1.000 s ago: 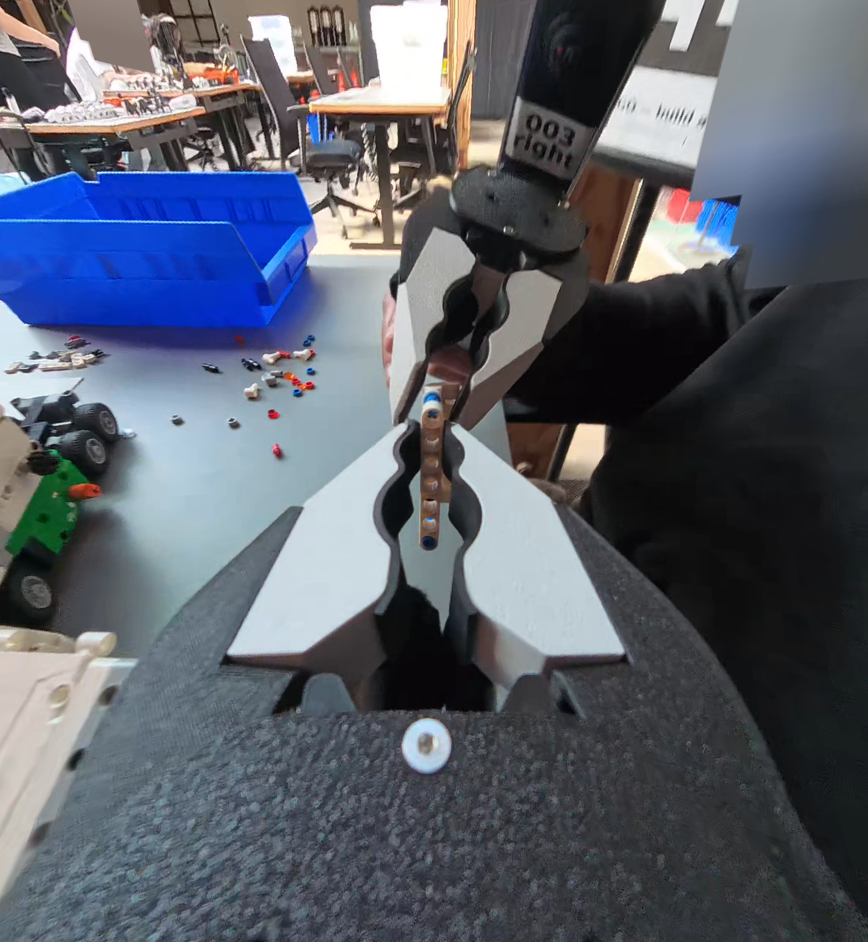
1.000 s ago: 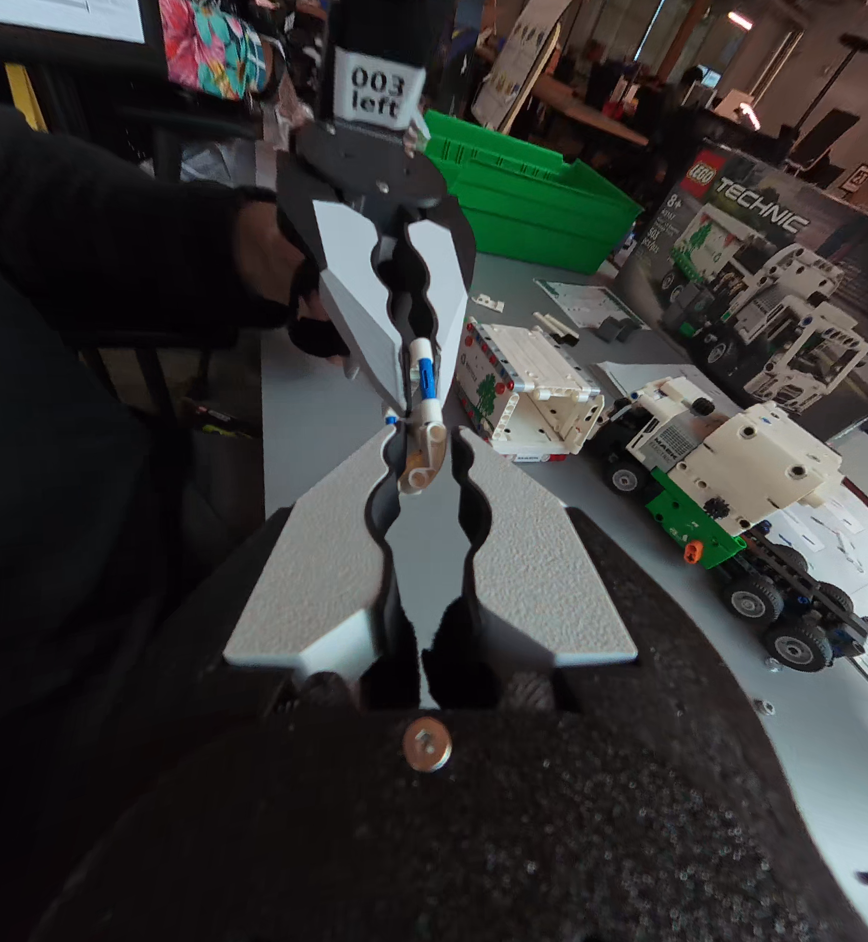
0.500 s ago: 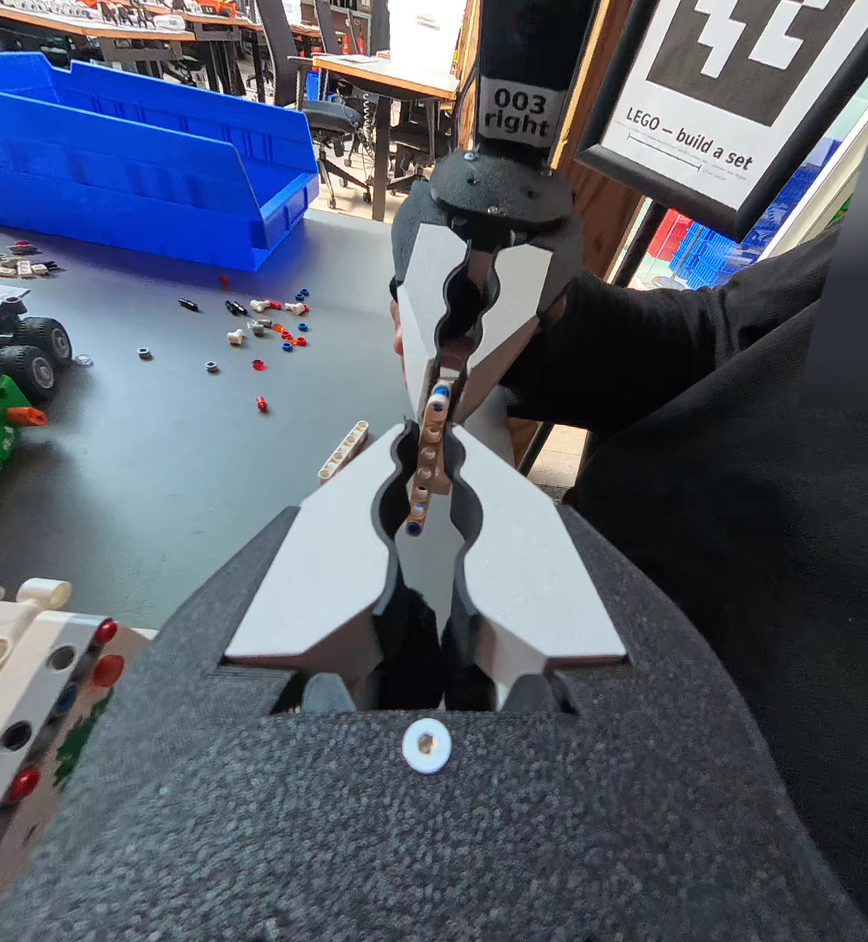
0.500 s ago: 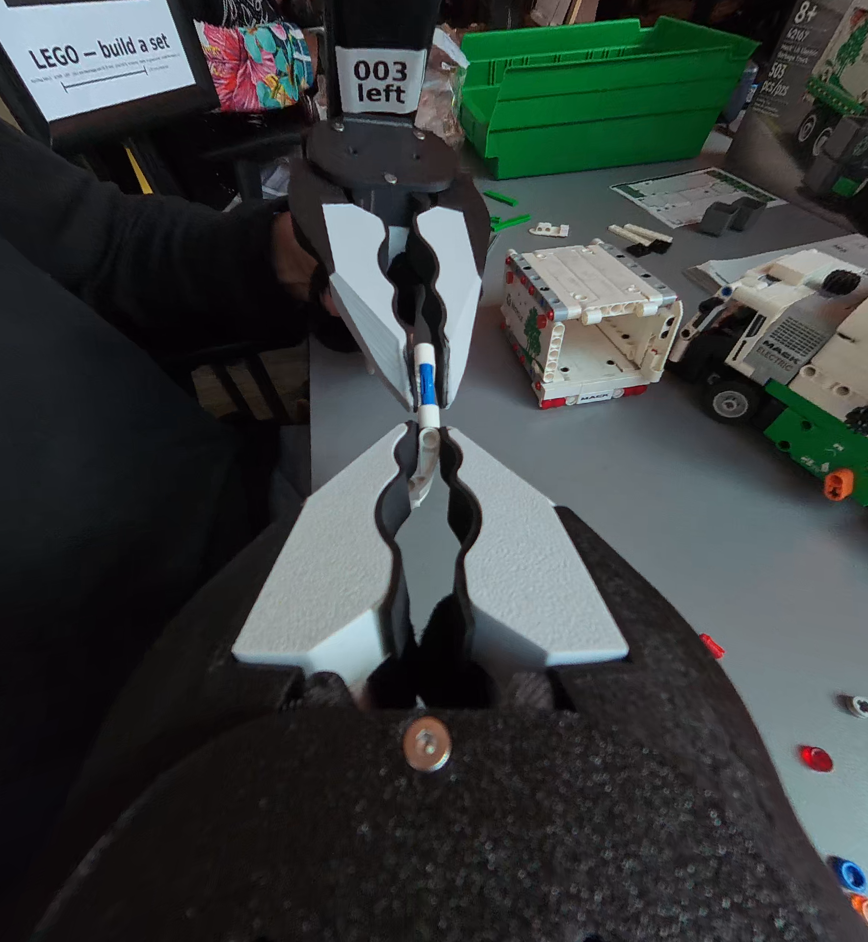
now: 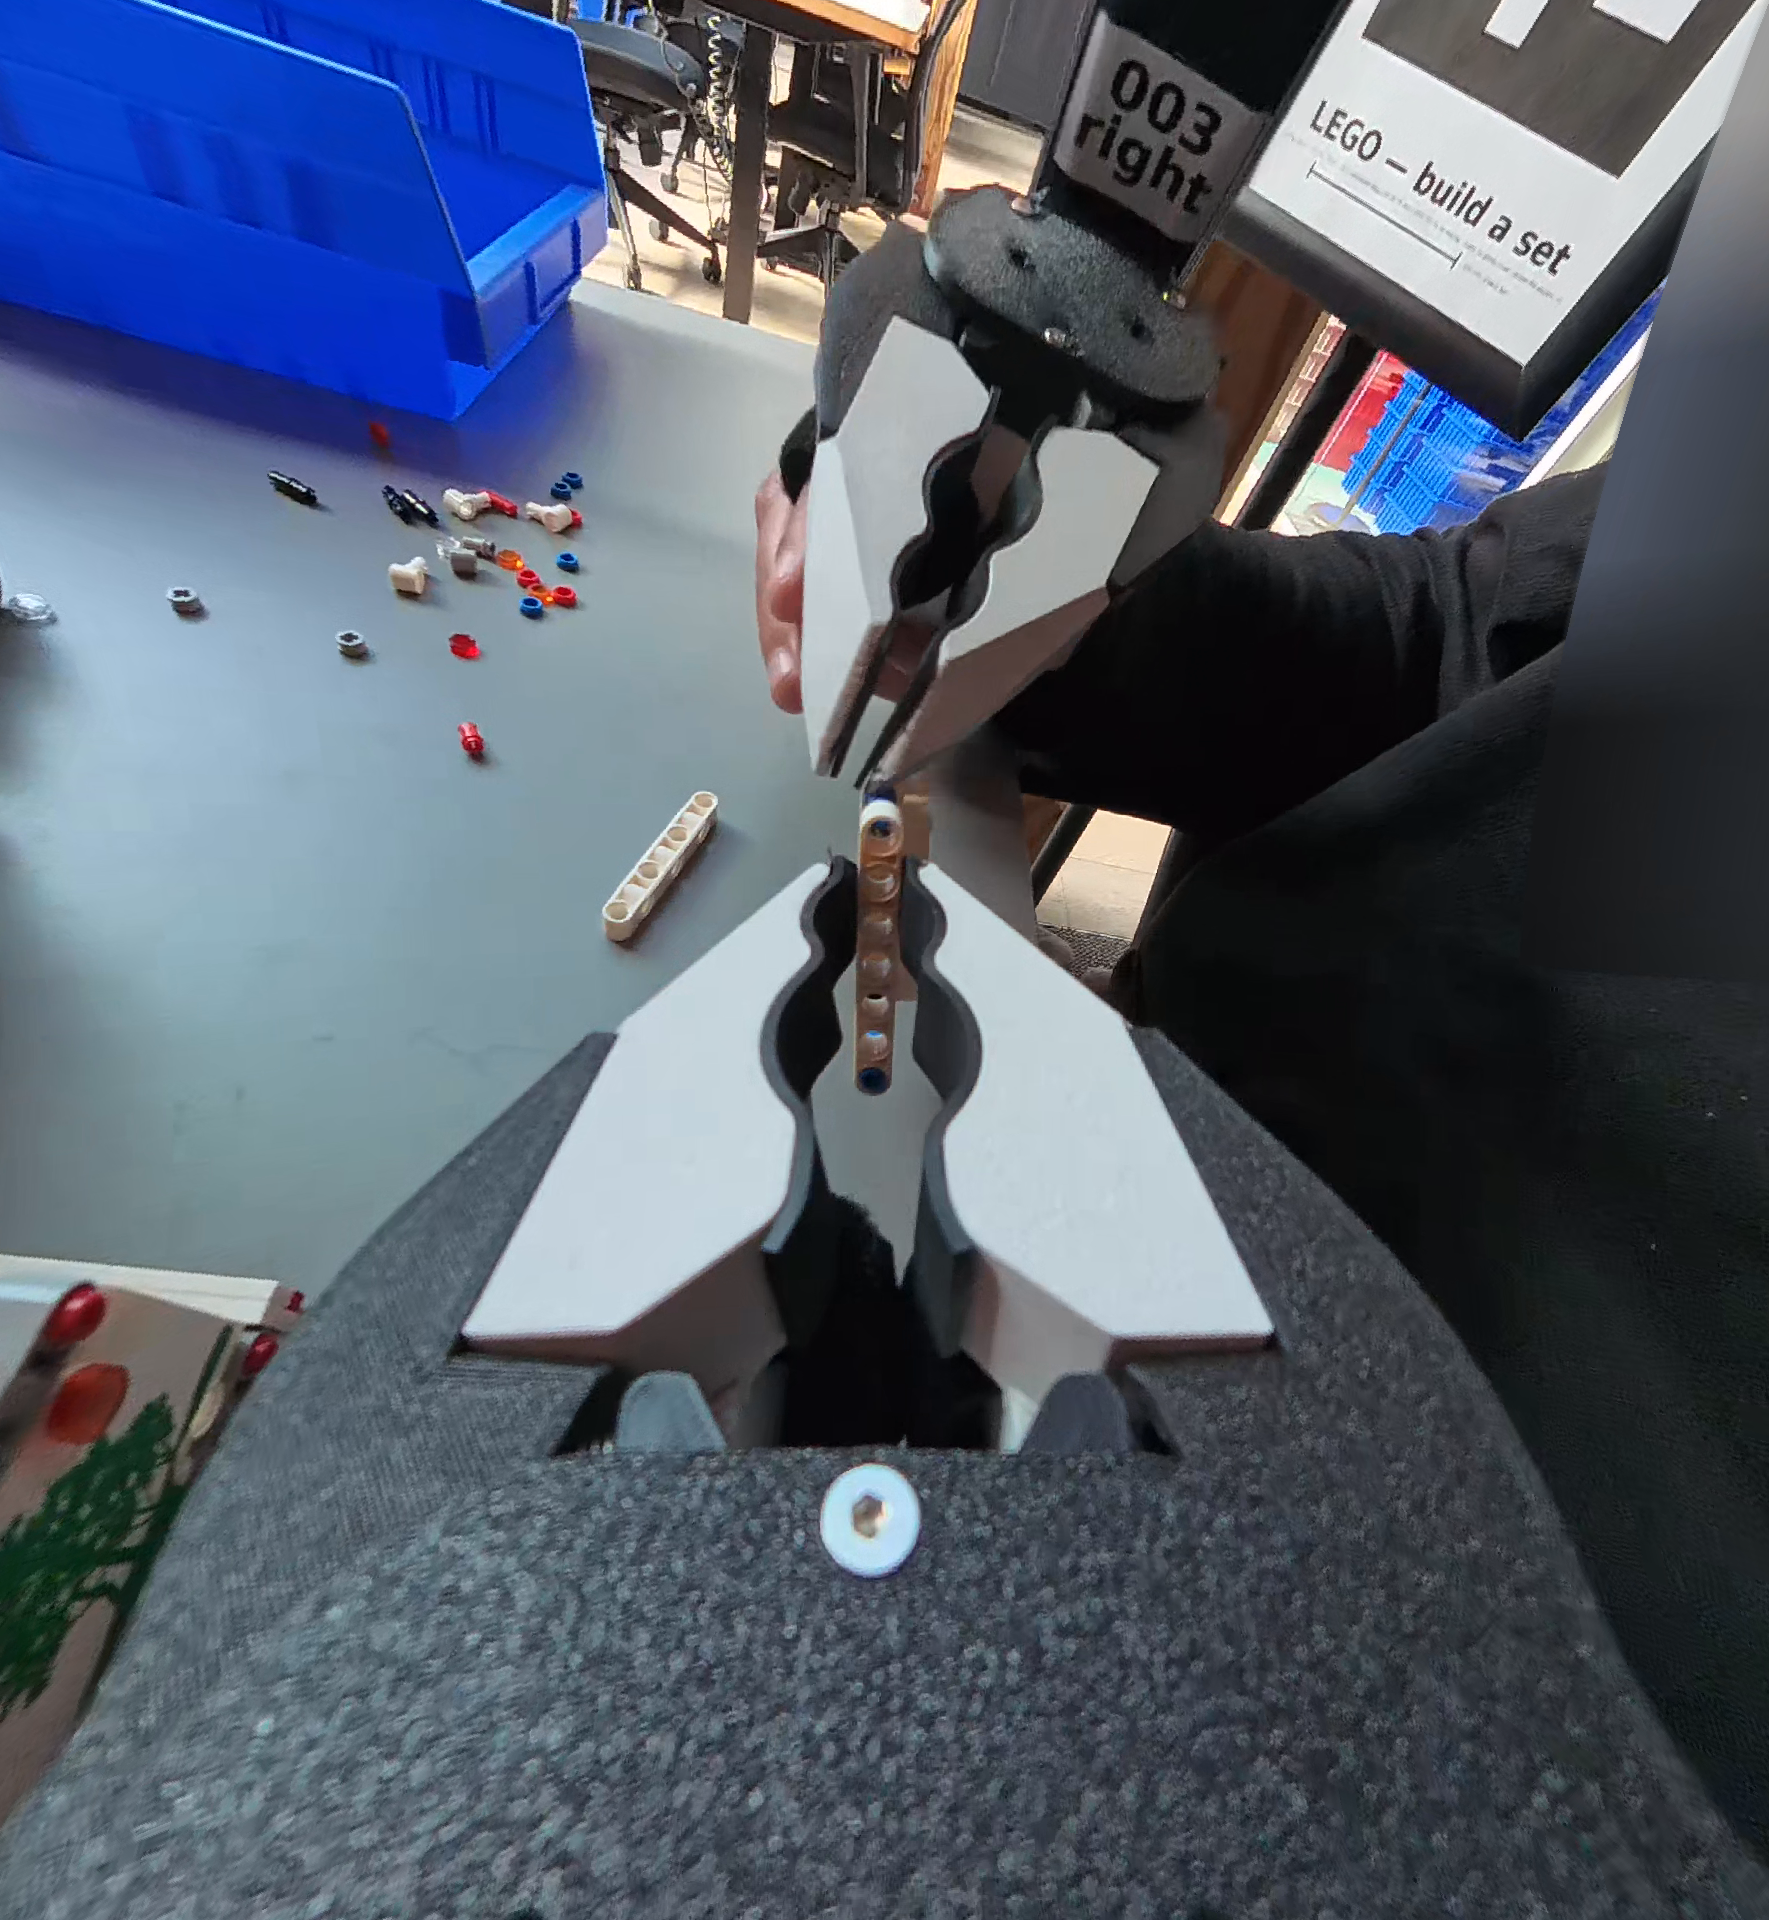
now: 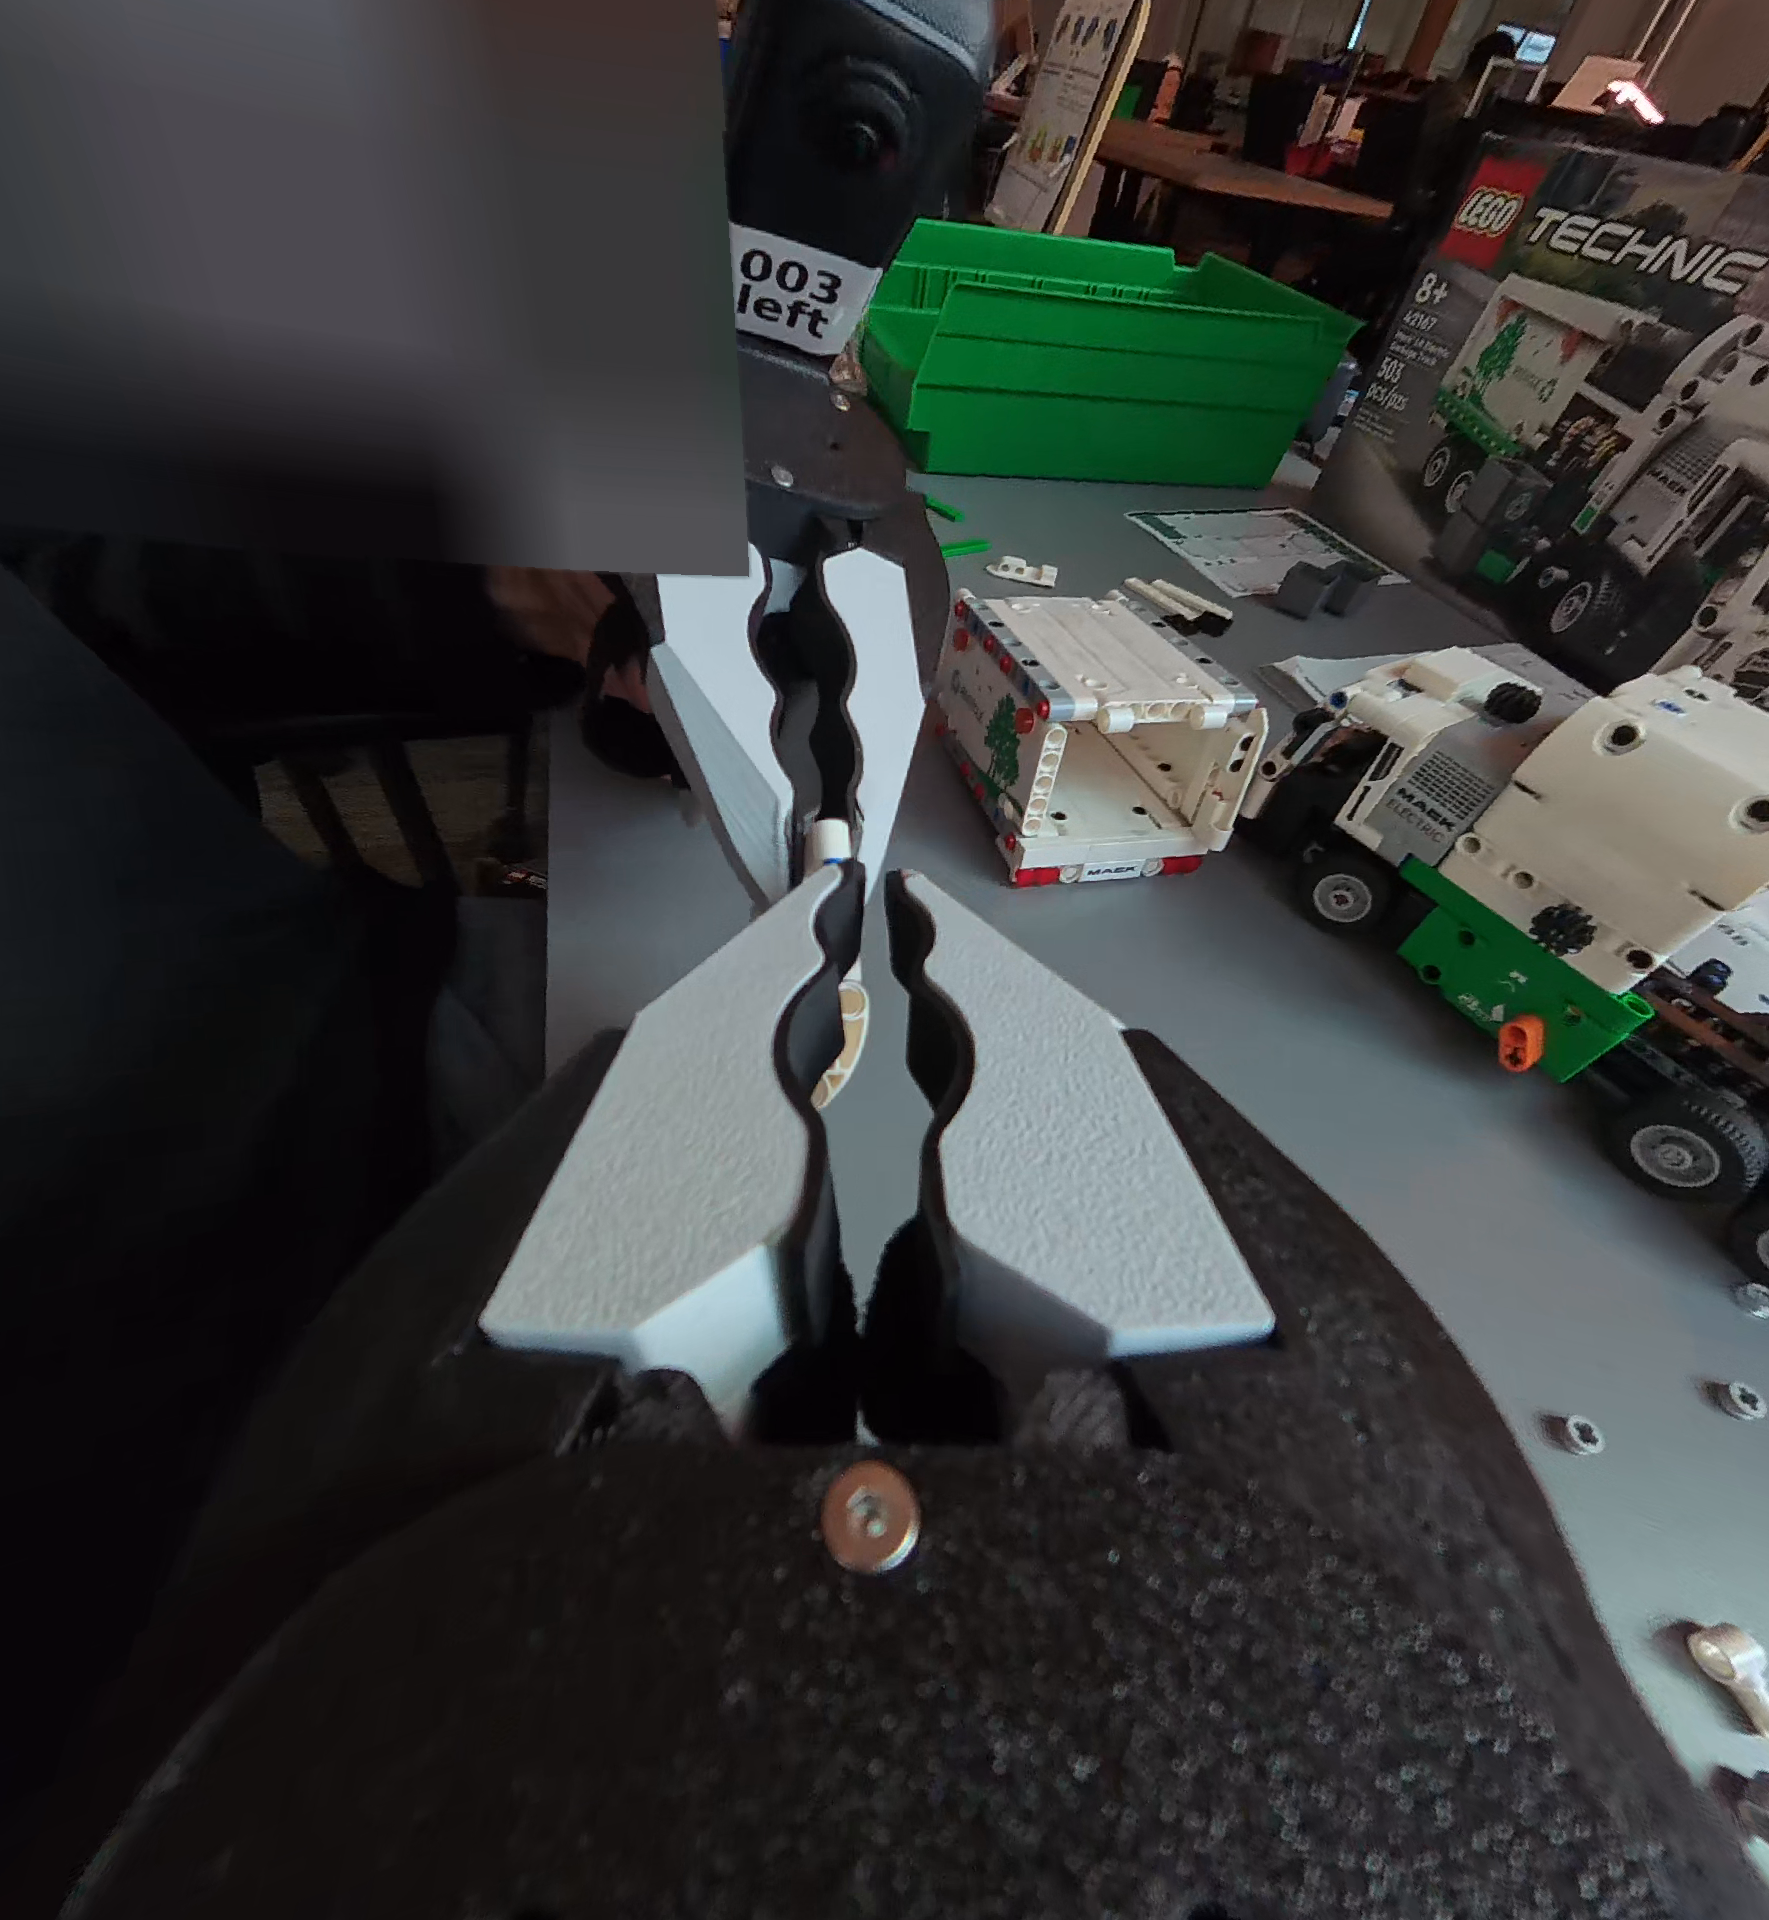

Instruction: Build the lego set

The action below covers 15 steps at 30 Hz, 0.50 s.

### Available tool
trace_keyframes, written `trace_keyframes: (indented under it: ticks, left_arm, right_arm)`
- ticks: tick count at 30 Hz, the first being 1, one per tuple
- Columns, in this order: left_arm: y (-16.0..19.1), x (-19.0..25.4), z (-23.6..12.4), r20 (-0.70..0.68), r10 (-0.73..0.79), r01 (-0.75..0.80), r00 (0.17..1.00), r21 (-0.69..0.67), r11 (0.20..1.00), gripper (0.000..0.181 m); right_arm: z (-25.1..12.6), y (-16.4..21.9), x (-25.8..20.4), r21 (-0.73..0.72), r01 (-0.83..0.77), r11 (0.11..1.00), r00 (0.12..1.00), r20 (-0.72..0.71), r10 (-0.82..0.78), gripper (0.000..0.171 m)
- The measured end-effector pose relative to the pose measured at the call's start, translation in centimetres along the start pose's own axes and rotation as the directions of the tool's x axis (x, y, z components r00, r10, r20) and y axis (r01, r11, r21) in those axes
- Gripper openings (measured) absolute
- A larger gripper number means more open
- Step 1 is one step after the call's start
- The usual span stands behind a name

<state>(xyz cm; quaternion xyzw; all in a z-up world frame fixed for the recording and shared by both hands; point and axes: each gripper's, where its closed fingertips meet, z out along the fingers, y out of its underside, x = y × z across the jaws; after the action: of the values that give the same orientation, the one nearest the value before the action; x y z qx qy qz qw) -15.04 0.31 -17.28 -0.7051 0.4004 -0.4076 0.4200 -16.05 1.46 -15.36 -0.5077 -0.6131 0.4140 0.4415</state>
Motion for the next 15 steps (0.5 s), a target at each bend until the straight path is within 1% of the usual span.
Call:
trace_keyframes:
  ticks: [2, 4, 8, 12, 15]
  left_arm:
    - [0.1, 0.1, 0.1, -0.001, 0.004, -0.004, 1.0, -0.006, 1.0, 0.005]
    - [0.1, 0.1, 0.1, -0.006, 0.007, -0.007, 1.0, -0.008, 1.0, 0.005]
    - [0.5, 0.1, 0.2, 0.003, 0.026, -0.026, 1.0, -0.036, 0.999, 0.005]
    - [0.9, 0.3, 0.4, 0.005, 0.054, -0.054, 0.999, -0.064, 0.997, 0.005]
    - [1.7, 0.4, 0.6, 0.01, 0.113, -0.112, 0.993, -0.116, 0.987, 0.005]
  right_arm:
    - [-0.2, -0.2, -0.5, 0.008, -0.032, 0.999, 0.998, 0.049, 0.031, 0.006]
    - [-0.2, -0.1, -0.6, 0.004, -0.049, 0.999, 0.997, 0.066, 0.048, 0.006]
    - [0.3, 1.0, -1.1, -0.049, -0.007, 0.999, 0.997, 0.071, 0.01, 0.003]
    - [0.2, 1.4, -1.4, -0.091, -0.005, 0.996, 0.995, 0.102, 0.014, 0.003]
    - [0.4, 2.1, -1.7, -0.139, 0.045, 0.989, 0.994, 0.105, -0.03, 0.003]
